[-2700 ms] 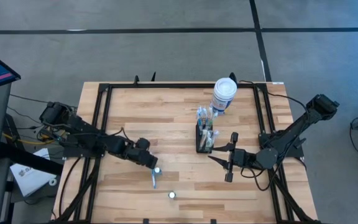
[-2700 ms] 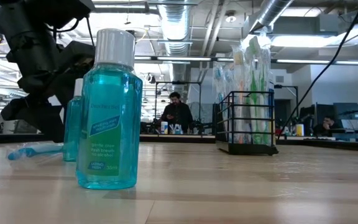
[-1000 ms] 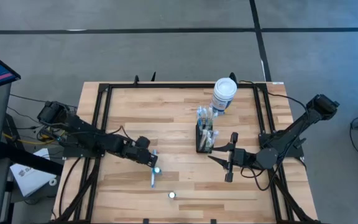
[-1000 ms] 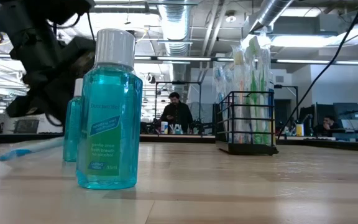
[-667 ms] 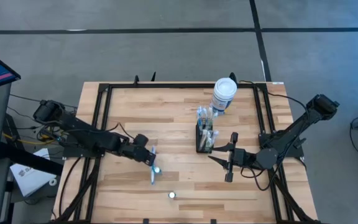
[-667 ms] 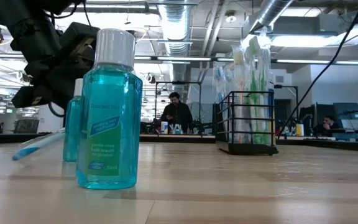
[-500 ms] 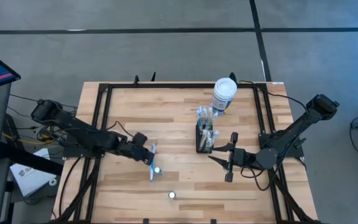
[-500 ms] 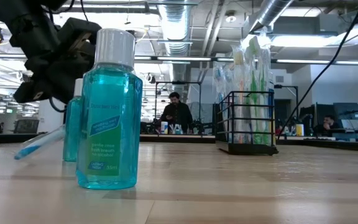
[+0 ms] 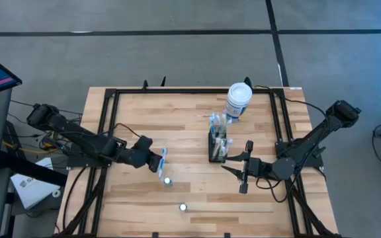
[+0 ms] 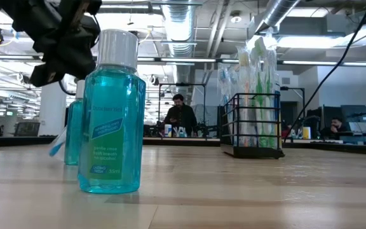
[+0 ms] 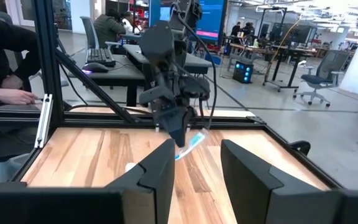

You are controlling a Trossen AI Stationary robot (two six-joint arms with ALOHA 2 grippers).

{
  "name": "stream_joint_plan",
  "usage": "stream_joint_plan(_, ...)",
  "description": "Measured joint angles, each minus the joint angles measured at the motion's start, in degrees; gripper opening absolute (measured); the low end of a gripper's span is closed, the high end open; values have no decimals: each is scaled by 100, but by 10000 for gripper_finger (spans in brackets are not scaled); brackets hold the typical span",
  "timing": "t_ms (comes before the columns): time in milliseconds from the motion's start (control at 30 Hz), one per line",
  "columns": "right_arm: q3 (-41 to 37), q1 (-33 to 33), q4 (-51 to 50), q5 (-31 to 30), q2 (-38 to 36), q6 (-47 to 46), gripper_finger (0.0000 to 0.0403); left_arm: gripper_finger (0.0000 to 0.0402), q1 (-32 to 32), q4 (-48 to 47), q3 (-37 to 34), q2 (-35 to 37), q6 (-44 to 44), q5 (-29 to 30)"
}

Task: Pick & Place toothbrushing station
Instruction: Put the blue toothbrush into the wire mesh organizer

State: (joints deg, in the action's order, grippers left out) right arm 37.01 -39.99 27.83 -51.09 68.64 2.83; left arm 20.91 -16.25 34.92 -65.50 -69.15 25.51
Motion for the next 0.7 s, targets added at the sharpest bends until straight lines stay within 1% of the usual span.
stream_joint_plan(133, 0, 20, -100, 2, 0, -183, 120, 0, 108, 49, 0, 82, 126, 256)
stream_joint_plan(400, 0, 74, -149, 2, 0, -252, 120, 0, 288, 320, 2, 103, 495, 515)
stream_joint_plan(700, 0, 76, -212, 2, 4, -301, 120, 0, 286, 1471, 2, 101, 1798, 757)
